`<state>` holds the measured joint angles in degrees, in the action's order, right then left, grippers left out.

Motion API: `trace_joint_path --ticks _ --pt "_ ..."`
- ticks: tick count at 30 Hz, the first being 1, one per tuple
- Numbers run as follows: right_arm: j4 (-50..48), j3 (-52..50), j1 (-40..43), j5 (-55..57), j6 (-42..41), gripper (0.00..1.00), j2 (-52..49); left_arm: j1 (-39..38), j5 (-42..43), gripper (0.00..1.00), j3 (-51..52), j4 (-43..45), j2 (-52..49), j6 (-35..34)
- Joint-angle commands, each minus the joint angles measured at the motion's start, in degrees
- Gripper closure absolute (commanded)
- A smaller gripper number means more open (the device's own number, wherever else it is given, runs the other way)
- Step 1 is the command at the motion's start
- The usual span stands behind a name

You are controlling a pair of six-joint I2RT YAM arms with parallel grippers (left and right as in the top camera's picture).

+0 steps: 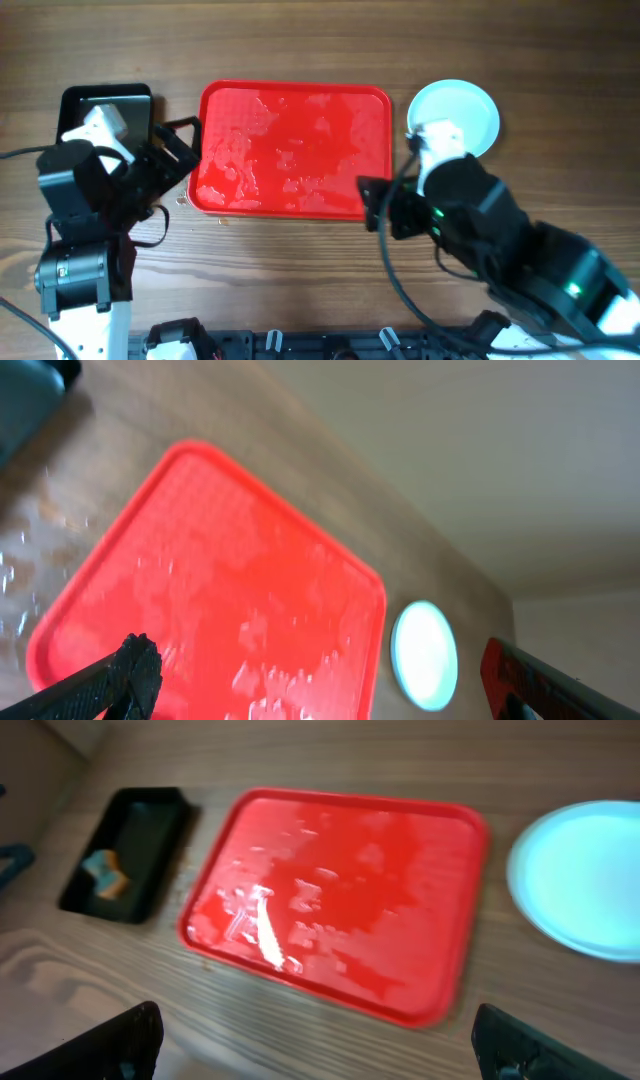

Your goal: Clean dirty plates on tray and stack at the side

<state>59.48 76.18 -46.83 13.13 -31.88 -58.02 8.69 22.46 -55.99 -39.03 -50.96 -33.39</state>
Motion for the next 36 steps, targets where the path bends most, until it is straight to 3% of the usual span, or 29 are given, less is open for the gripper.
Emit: trace_joint_path --ticks 1,16,22,30,36 --pt "2.8 -0.1 -0.1 3.8 0.3 0.00 2.5 -0.7 0.9 0.00 0.0 -2.3 -0.3 -0.3" --pt "4.5 -0.1 -0.1 4.0 0.7 0.00 -1.3 -0.7 0.9 0.00 0.0 -2.6 -5.3 -0.3" --pt "4.4 -0.2 1.2 4.3 6.4 0.00 -3.4 -0.7 0.9 0.00 0.0 -2.6 -7.7 -0.3" --pt "3.1 -0.6 17.7 -2.4 7.2 0.00 -1.4 -0.7 0.9 0.00 0.0 -2.6 -10.5 -0.3" --pt "-10.3 -11.1 33.5 -17.6 18.4 0.00 6.8 -0.7 0.9 0.00 0.0 -2.6 -11.4 -0.3"
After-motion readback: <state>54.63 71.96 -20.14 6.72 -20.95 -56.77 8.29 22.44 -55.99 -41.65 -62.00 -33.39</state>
